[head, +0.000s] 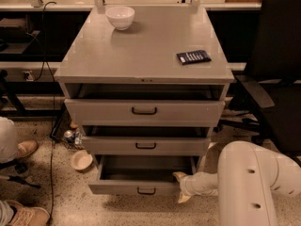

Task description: Open bottom drawer

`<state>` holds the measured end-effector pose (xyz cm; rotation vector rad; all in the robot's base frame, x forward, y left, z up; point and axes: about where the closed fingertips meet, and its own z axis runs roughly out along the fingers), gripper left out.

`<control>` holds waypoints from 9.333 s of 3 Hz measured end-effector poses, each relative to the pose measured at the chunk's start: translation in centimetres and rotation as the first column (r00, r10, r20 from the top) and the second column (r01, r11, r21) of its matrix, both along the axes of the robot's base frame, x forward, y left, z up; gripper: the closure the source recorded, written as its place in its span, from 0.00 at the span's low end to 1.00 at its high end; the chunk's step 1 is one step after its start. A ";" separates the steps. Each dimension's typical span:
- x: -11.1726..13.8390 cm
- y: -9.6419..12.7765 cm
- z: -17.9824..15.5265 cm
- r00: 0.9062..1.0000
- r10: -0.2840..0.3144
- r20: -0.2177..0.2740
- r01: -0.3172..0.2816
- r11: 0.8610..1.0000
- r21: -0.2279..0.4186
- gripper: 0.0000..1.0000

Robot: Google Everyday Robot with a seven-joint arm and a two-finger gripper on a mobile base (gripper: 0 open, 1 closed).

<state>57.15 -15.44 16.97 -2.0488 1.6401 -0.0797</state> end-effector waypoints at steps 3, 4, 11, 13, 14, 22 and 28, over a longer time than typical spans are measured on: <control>-2.1 -2.9 -0.5 0.992 -0.005 -0.125 0.012 0.998 0.062 0.99; -2.9 -4.0 -0.6 0.989 -0.026 -0.147 0.038 0.996 0.079 1.00; -6.5 -7.1 -1.2 0.975 -0.101 -0.198 0.128 0.983 0.129 1.00; -6.5 -7.1 -1.2 0.975 -0.101 -0.199 0.128 0.983 0.129 0.83; -6.5 -7.1 -1.2 0.975 -0.101 -0.199 0.128 0.983 0.129 0.52; -7.8 -2.6 -1.2 0.985 -0.057 -0.163 0.063 0.998 0.030 0.38; -12.7 -5.3 -1.3 0.963 -0.120 -0.240 0.165 0.971 0.176 0.77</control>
Offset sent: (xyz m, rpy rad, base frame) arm -0.0069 -0.0222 0.0060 0.0455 0.0872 0.0257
